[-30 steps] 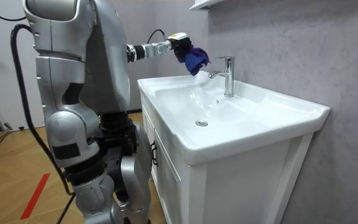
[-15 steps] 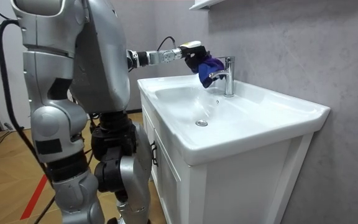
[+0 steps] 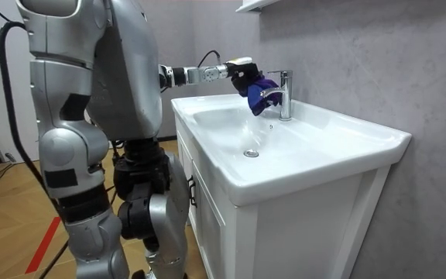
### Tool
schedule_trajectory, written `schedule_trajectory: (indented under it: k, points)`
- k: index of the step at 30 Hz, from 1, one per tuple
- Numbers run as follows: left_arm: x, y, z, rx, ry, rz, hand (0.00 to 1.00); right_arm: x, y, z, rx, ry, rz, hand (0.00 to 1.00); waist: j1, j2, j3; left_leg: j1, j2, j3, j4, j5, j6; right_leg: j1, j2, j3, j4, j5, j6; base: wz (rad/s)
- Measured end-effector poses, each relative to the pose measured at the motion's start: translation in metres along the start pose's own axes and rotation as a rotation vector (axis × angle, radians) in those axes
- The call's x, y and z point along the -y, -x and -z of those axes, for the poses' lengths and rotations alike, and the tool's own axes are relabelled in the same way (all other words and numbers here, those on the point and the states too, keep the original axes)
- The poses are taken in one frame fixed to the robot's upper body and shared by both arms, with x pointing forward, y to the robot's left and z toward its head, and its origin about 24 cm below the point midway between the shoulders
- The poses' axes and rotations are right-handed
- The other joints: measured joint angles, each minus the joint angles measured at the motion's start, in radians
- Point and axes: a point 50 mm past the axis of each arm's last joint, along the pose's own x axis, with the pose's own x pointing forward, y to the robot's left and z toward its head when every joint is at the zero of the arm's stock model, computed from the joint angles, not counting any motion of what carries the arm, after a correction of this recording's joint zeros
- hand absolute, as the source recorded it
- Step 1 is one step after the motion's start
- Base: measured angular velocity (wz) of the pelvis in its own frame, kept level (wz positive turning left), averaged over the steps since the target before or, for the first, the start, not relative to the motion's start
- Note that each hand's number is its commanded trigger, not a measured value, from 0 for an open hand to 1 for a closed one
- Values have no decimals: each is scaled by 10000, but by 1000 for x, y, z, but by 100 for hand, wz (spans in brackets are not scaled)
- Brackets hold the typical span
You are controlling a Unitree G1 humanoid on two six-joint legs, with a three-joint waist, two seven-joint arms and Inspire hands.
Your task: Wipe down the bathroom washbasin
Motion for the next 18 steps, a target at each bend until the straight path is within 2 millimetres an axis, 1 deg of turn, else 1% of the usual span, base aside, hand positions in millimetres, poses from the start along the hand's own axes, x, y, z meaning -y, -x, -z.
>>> schedule_trajectory:
  k: [3,4,8,9,11,12,13,16,18]
  points:
    - [-3,-1,4,-131,15,-116,100,0,0,1,19,-3,0,0,20,62,-38,25,12,-7,-18,0,-1,35,13,-23,4,3,-6,0]
    - [-4,-1,5,-144,9,-170,100,0,0,2,16,-54,-4,0,85,94,-58,34,20,-9,-17,-1,-3,30,27,-9,-3,7,-12,0]
    - [-8,-1,7,-97,-11,-510,100,0,1,9,-122,-212,-12,0,316,164,-71,108,27,-11,-28,-1,-4,52,39,13,-3,11,-24,-1]
    - [-9,-1,9,-144,35,-626,100,0,1,10,-174,-222,-25,0,436,186,-82,122,26,-8,-30,-1,-4,57,37,29,3,10,-25,-4]
    - [-8,3,15,-330,192,-760,100,0,1,8,-157,-181,-74,0,515,225,-89,124,19,-10,-33,-1,-4,55,35,43,5,9,-25,-2]
    - [-7,7,21,-522,135,-759,100,0,1,8,-182,-168,-88,0,544,233,-92,126,14,-11,-31,-1,-4,56,33,45,3,9,-25,0]
    - [-5,11,29,-772,49,-671,100,0,1,8,-197,-39,-93,0,544,232,-90,122,10,-30,-26,-1,-4,63,31,29,2,8,-24,0]
    - [-2,19,42,-1362,-143,-475,100,0,1,9,-310,127,-80,0,566,208,-72,105,-2,-117,0,-1,-4,94,25,-37,-7,6,-22,8]
    - [0,23,49,-1629,-237,-358,100,0,1,11,-467,95,-78,0,662,202,-62,96,-91,-196,2,-1,-3,98,19,-51,-6,-7,-15,7]
